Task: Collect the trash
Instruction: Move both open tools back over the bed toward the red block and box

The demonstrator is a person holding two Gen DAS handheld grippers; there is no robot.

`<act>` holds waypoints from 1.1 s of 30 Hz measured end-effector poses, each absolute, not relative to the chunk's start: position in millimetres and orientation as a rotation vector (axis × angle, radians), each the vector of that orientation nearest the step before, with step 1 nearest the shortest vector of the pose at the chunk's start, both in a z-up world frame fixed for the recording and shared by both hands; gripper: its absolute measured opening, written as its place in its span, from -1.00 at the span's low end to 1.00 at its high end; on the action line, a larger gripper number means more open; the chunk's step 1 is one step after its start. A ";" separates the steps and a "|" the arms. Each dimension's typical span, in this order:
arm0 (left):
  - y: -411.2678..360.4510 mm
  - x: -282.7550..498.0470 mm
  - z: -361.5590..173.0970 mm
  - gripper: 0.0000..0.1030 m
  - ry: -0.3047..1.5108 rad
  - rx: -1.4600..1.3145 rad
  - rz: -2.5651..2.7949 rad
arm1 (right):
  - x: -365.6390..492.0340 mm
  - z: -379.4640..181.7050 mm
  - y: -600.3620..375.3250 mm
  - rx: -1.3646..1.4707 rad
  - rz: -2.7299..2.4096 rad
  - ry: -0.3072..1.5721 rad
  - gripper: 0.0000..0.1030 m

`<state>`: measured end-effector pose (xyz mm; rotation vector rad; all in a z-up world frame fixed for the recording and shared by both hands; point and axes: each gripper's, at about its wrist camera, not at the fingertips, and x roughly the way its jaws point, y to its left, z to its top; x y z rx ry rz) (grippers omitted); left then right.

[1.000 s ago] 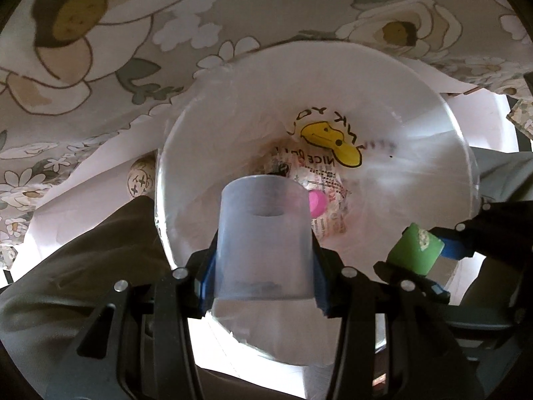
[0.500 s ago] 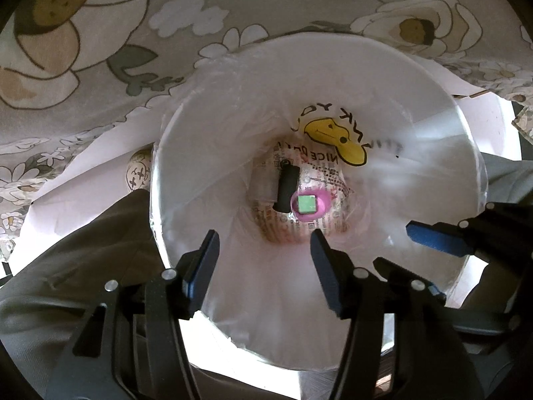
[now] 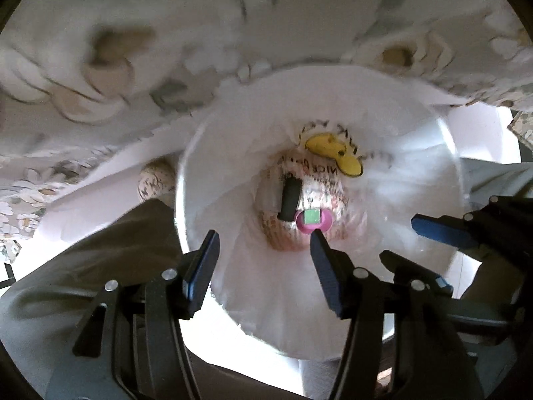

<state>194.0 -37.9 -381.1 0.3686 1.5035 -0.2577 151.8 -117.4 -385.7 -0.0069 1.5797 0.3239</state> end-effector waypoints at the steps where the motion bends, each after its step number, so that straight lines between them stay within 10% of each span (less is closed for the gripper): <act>1: -37.3 193.3 -373.0 0.11 1.482 0.369 -0.261 | 150.8 -380.8 -118.5 -0.004 0.327 1.568 -0.31; 20: -28.0 199.2 -142.1 0.26 1.022 0.177 -0.269 | 133.4 -169.3 -185.4 0.012 0.314 1.100 -0.17; 33: -41.4 278.3 -85.7 0.35 0.884 0.029 -0.155 | 189.7 -59.7 -238.9 0.033 0.228 0.818 0.11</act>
